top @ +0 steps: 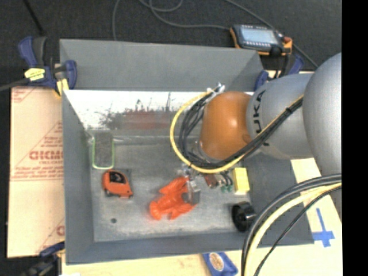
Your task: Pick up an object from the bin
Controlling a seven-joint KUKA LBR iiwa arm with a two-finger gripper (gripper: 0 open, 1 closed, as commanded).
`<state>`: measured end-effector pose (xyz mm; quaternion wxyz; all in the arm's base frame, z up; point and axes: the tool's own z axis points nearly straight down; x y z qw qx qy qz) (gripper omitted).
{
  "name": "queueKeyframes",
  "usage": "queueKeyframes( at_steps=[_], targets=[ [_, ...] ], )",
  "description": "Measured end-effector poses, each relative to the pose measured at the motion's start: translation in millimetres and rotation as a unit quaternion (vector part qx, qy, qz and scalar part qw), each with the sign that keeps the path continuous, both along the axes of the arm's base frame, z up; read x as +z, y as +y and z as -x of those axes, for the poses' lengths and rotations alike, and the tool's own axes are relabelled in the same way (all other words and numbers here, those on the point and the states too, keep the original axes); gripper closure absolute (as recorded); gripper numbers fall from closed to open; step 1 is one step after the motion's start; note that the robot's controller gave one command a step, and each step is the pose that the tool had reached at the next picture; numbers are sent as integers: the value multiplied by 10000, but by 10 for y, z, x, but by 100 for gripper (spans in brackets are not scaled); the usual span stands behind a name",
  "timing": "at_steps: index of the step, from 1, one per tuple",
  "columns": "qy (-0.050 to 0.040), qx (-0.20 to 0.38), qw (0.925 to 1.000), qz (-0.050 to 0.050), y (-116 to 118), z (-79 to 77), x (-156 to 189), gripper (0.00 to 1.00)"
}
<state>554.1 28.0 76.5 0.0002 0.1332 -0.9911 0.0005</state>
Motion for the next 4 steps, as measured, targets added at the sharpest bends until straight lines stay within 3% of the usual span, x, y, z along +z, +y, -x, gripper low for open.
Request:
queueKeyframes(
  at_steps=[1, 2, 3, 4],
  targets=[
    [0, 1, 10000, 0, 0, 0, 0, 100],
    [-21, 99, 9999, -1, -409, -101, 1154, 100],
    [-19, 97, 10000, -3, -408, -100, 1152, 100],
    [21, 131, 9999, -5, -513, 63, 1636, 100]
  ],
)
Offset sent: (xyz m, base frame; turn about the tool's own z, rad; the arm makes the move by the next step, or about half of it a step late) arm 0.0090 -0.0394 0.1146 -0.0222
